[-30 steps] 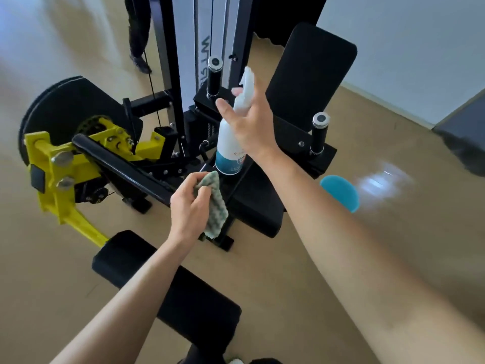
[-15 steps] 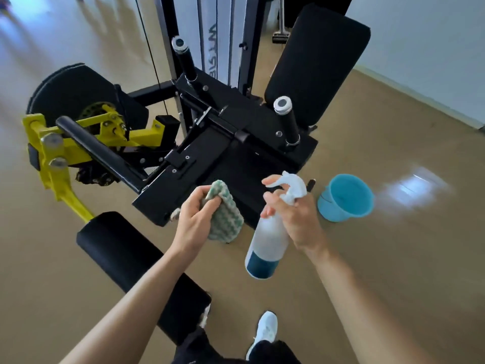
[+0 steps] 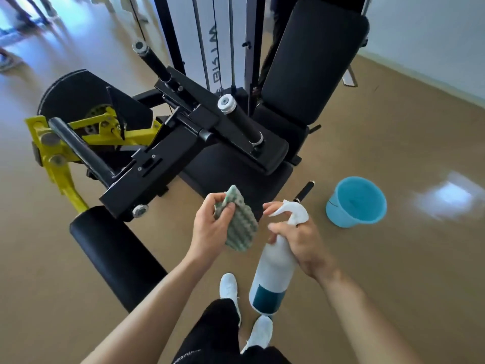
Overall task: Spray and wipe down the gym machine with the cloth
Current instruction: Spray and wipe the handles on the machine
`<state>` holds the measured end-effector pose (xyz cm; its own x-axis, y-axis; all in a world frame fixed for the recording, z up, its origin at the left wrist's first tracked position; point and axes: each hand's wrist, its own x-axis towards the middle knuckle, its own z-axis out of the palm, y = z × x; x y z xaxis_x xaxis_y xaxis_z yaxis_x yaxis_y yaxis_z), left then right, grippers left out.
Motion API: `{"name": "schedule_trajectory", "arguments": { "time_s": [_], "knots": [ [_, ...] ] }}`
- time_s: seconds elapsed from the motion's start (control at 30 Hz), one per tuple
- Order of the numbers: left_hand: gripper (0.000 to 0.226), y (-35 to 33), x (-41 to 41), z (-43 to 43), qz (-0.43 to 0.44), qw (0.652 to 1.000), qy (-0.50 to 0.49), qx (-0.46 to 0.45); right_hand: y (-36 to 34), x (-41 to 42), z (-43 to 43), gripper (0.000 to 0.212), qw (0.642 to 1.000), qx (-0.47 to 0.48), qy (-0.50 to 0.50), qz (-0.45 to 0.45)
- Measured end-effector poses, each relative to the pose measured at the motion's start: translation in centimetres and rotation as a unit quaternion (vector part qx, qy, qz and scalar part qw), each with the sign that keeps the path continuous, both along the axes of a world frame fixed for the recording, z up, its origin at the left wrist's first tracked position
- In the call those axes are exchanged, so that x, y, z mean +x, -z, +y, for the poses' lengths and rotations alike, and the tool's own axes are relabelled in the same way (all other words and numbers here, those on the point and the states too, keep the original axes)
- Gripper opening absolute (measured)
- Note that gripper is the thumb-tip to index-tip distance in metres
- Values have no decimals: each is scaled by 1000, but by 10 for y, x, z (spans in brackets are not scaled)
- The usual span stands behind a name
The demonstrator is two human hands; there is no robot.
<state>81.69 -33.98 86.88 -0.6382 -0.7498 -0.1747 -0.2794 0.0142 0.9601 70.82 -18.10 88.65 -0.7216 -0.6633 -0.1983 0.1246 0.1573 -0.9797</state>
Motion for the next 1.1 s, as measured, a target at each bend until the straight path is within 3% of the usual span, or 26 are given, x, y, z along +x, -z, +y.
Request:
{"name": "schedule_trajectory", "arguments": {
  "time_s": [0.2,0.57,0.87,1.1],
  "knots": [
    [11,-5,-29,-46,34,996,-68,50,-14,-54,-39,29,996,65,-9,61],
    [21,-12,-80,-71,87,984,-105,111,-39,-132,-97,20,960,198,-140,137],
    [44,-22,-116,-46,160,960,-177,146,-52,-179,-104,13,956,118,-249,101],
    [44,-24,-138,-4,105,917,-376,86,-66,-212,-89,14,942,61,-319,87]
  ]
}}
